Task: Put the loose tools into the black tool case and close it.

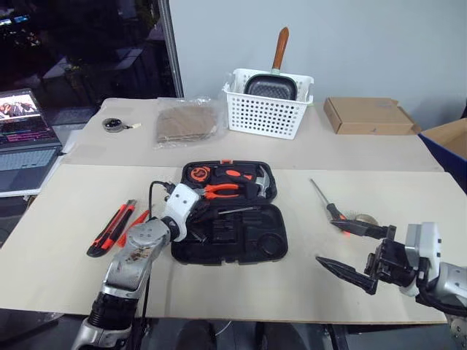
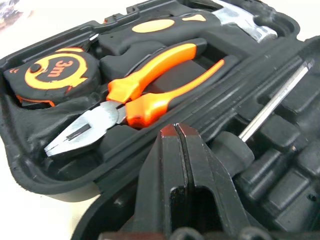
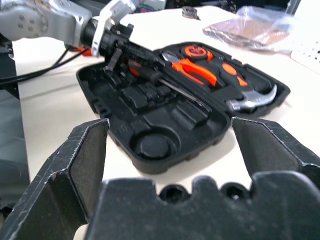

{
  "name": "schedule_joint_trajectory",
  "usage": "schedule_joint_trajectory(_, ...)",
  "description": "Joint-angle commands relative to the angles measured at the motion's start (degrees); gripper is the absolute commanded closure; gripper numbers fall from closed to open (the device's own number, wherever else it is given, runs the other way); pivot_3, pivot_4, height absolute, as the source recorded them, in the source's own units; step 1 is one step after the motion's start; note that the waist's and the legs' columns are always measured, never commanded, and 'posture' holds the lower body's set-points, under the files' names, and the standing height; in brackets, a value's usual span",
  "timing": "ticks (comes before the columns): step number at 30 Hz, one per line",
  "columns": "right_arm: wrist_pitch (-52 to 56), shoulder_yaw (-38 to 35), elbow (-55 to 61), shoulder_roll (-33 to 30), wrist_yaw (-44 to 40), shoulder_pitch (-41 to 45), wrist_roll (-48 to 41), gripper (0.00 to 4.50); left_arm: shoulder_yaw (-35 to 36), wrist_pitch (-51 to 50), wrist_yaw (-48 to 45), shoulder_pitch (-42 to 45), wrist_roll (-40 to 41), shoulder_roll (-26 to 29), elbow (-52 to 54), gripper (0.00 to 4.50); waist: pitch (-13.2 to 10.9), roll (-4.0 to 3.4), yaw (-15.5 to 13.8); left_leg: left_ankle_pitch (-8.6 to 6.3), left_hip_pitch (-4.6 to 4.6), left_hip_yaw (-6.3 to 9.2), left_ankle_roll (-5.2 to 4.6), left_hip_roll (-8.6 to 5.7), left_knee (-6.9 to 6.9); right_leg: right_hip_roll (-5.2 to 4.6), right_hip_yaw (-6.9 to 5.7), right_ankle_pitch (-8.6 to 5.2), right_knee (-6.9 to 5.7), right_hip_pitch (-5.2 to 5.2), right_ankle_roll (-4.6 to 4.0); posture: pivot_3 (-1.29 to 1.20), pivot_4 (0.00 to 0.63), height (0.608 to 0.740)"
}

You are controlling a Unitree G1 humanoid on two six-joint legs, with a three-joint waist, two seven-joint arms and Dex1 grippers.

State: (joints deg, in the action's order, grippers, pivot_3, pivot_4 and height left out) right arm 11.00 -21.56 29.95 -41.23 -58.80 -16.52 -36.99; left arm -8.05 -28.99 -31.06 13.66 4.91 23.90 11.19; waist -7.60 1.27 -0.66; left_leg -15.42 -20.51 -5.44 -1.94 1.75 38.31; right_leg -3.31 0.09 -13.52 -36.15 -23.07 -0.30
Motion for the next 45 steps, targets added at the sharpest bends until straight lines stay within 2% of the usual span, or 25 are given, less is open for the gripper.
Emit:
schedule_joint_trajectory(1,2.2,-0.6,2.5,-0.8,2.0,1.4,-1.6,0.0,-6.7,3.6,-1.2,-0.9,-6.1,2.5,-6.7,4.47,0.1,0.01,0.0,0.0,0.1,-0.07,0.0,0.0,0.0,-0.01,0.03,0.01,0.0,0.07,0.03,0.0,0.15,0.74)
schedule_joint_trajectory(8,5.6,-0.9,4.7,-0.5,4.7,1.5,-2.8,0.0,-11.3,7.2,-0.5,2.0,-15.2,7.2,-11.4,4.47,0.4,-0.35,0.0,-0.02,0.36,-0.07,-0.02,0.07,-0.03,-0.09,0.08,-0.09,0.03,0.62,0.27,0.0,0.15,0.74)
schedule_joint_trajectory(18,4.2,-0.9,3.9,0.4,3.3,-0.1,-2.3,0.0,-15.1,21.8,-1.2,3.7,-24.8,16.3,-18.7,4.47,0.5,-0.48,1.0,-0.02,0.79,-0.1,0.0,0.17,-0.36,-0.04,0.47,-0.06,-0.01,0.66,0.18,0.0,0.15,0.74)
schedule_joint_trajectory(25,3.7,-0.5,2.8,0.3,2.2,0.3,-1.8,0.0,-15.7,30.3,-1.0,4.6,-27.4,16.8,-24.5,4.47,0.5,-0.53,1.3,-0.12,1.2,-0.11,0.18,0.19,-0.58,-0.03,0.57,-0.1,0.0,0.82,0.12,0.0,0.15,0.74)
schedule_joint_trajectory(28,3.0,0.1,2.9,0.8,1.2,0.8,-2.3,0.0,-14.9,33.2,-3.6,5.0,-24.6,16.1,-24.6,4.47,0.5,-0.54,1.3,-0.25,1.19,-0.12,0.41,0.19,-0.58,-0.06,0.56,-0.1,0.01,0.8,0.12,0.0,0.15,0.74)
schedule_joint_trajectory(29,2.6,0.5,3.1,1.1,0.8,1.2,-2.5,0.0,-13.3,31.6,-6.7,4.0,-19.3,14.8,-23.1,4.47,0.5,-0.54,1.3,-0.26,1.18,-0.12,0.42,0.19,-0.59,-0.06,0.56,-0.1,0.02,0.79,0.12,0.0,0.15,0.74)
schedule_joint_trajectory(31,1.9,1.1,3.2,1.4,0.1,1.6,-2.6,0.0,-10.4,27.8,-11.7,2.3,-11.2,12.9,-20.2,4.47,0.5,-0.55,1.3,-0.26,1.17,-0.14,0.42,0.19,-0.59,-0.06,0.56,-0.11,0.03,0.76,0.12,0.0,0.15,0.74)
schedule_joint_trajectory(34,0.5,2.2,2.2,1.5,-0.9,2.3,-1.0,0.0,-4.4,14.2,-16.2,1.2,0.5,9.8,-15.2,4.47,0.6,-0.58,1.2,-0.24,1.11,-0.18,0.38,0.19,-0.59,-0.1,0.52,-0.15,0.1,0.54,0.11,0.0,0.15,0.74)
schedule_joint_trajectory(38,-0.2,3.3,1.6,1.6,-1.1,3.0,-0.1,0.0,-2.6,7.9,-17.8,2.2,2.3,10.1,-15.3,4.47,0.7,-0.6,0.9,-0.16,0.23,-0.31,-0.02,-0.03,-0.56,0.0,0.51,-0.3,0.13,-0.19,0.41,0.0,0.15,0.74)
schedule_joint_trajectory(41,-0.3,3.9,1.6,1.8,-0.9,3.5,0.0,0.0,-2.3,4.0,-18.9,3.2,3.9,10.3,-15.2,4.47,0.8,-0.56,0.6,-0.54,0.24,-0.36,-0.2,-0.11,-0.52,-0.04,0.57,-0.3,0.2,-0.12,0.33,0.0,0.15,0.74)
schedule_joint_trajectory(45,-0.5,4.3,1.8,2.0,-0.4,3.7,0.2,0.0,7.7,-3.8,-18.2,5.2,16.0,6.8,-10.4,4.47,0.7,-0.5,0.6,-0.87,0.23,-0.61,-0.52,-0.17,-0.48,-0.14,0.56,-0.32,0.33,-0.12,0.36,0.0,0.15,0.74)
